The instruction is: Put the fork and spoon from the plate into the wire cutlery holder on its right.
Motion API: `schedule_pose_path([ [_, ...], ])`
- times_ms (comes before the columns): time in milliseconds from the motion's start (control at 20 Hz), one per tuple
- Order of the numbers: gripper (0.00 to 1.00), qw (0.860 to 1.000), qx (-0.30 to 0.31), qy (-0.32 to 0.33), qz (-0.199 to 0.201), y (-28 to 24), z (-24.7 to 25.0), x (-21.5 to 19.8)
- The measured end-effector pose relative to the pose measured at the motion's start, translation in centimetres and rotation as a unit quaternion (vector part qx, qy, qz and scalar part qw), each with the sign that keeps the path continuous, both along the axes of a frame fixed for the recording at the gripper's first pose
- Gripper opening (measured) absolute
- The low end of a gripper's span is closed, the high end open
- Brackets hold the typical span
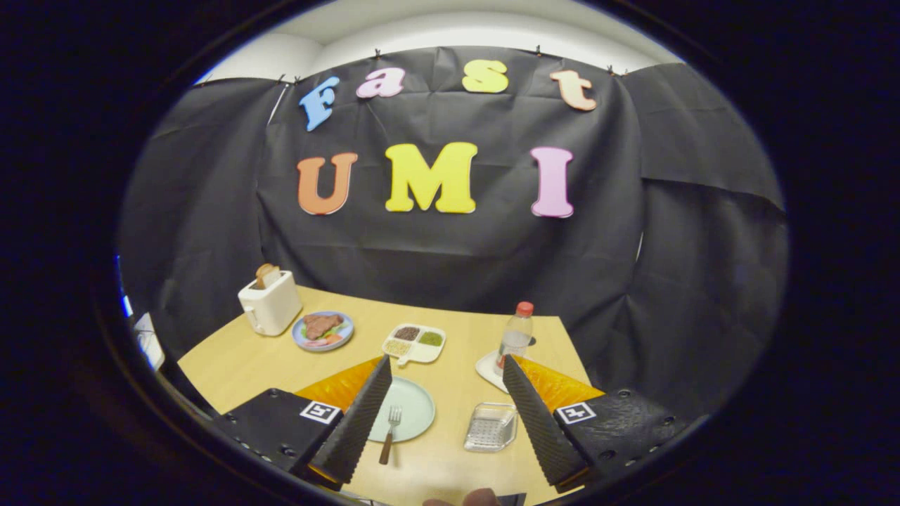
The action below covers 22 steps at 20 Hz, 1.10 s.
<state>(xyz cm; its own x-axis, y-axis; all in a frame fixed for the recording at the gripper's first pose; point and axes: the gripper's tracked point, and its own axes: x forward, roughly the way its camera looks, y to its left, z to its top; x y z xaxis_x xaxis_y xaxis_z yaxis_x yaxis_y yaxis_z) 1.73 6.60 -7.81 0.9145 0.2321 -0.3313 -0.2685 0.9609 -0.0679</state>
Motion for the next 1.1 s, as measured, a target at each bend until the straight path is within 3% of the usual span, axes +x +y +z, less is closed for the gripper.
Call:
schedule_pose_path([
  [250, 0.96, 0.997, -0.035, 0.070, 0.025, 2.5, -4.0, 1.0],
  [500, 0.96, 0.982, -0.066, 0.173, 0.036, 4.0, -9.4, 0.8],
  [950, 0.96, 0.923, -0.122, 0.360, 0.057, 6.2, -18.2, -0.7],
  [1100, 0.96, 0.901, -0.131, 0.411, 0.044, 6.2, -20.6, -1.2],
])
